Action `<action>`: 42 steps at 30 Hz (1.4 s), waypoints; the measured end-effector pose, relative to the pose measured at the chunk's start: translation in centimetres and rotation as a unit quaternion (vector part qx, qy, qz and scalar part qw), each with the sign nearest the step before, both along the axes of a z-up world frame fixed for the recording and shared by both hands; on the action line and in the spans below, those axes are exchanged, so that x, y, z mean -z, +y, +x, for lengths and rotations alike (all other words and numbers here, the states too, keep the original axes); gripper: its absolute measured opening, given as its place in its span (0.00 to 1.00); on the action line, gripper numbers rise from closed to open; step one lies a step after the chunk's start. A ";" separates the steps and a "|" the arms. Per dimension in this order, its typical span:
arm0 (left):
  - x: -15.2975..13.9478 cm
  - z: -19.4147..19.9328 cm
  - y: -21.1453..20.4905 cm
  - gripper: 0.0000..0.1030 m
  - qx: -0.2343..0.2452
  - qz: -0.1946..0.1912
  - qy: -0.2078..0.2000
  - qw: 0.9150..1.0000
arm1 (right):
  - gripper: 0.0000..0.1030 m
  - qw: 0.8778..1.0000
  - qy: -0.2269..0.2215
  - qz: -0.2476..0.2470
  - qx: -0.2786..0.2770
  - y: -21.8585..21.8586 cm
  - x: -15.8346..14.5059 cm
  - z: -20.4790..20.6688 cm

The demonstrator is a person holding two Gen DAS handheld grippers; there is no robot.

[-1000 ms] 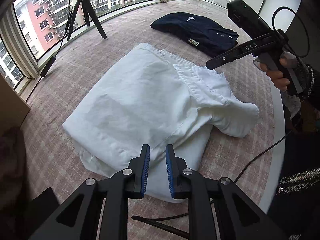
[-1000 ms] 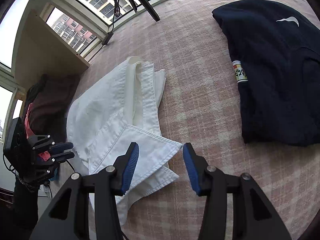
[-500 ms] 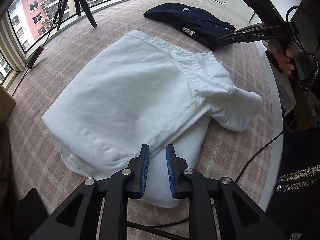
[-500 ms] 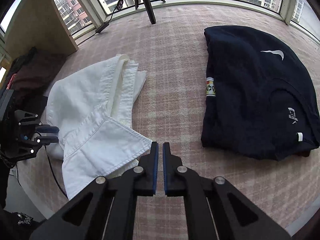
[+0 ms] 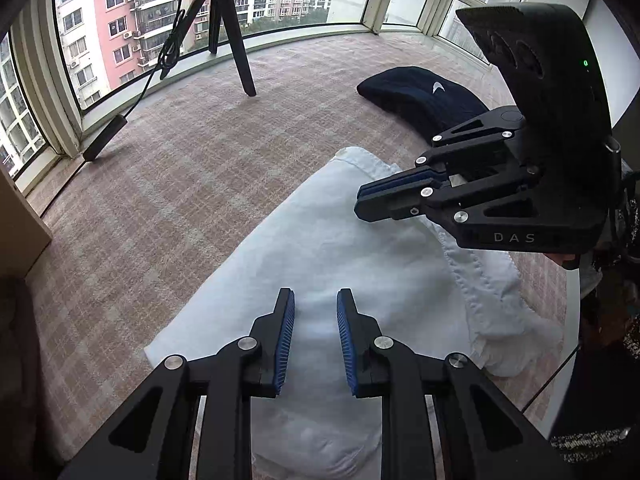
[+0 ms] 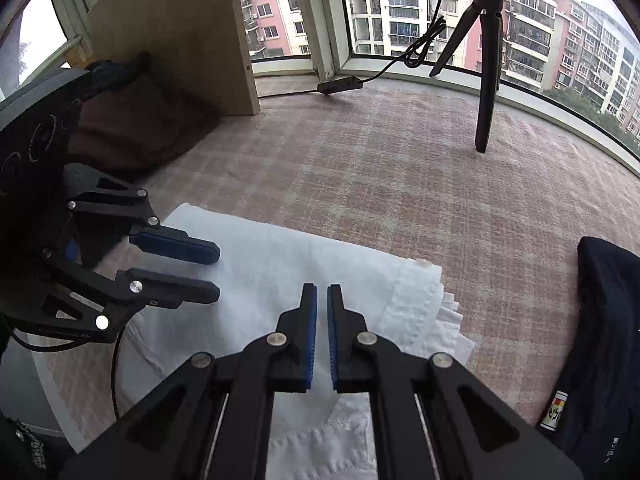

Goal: Fold clothes
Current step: 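Grasp the folded white shirt with both tools and lift it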

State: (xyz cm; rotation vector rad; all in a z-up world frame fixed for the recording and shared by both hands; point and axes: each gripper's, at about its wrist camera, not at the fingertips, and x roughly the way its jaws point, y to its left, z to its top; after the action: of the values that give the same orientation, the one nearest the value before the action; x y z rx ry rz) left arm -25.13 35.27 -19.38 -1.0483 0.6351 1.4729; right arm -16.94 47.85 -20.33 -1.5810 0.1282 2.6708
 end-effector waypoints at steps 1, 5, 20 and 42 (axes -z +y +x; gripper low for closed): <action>0.6 0.8 -1.0 0.20 0.003 -0.004 0.000 1.000 | 0.06 1.000 -0.007 0.004 -0.007 -0.3 0.6 -0.6; -0.2 1.6 -6.3 0.20 -0.049 0.016 -0.040 0.998 | 0.06 0.998 -0.028 -0.025 0.046 3.8 1.3 2.5; 1.1 -0.2 -9.8 0.45 -0.370 0.022 -0.113 0.922 | 0.57 0.993 -0.033 -0.093 0.058 4.9 2.6 2.5; 3.2 2.0 -6.2 0.21 -0.326 0.016 -0.078 0.942 | 0.36 0.992 -0.011 -0.120 -0.040 3.2 3.2 2.3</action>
State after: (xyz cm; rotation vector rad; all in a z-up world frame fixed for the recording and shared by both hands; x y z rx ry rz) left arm -23.17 29.07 -22.58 -1.4145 0.1403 1.9264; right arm -14.60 51.04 -23.49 -1.7129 0.4095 2.7876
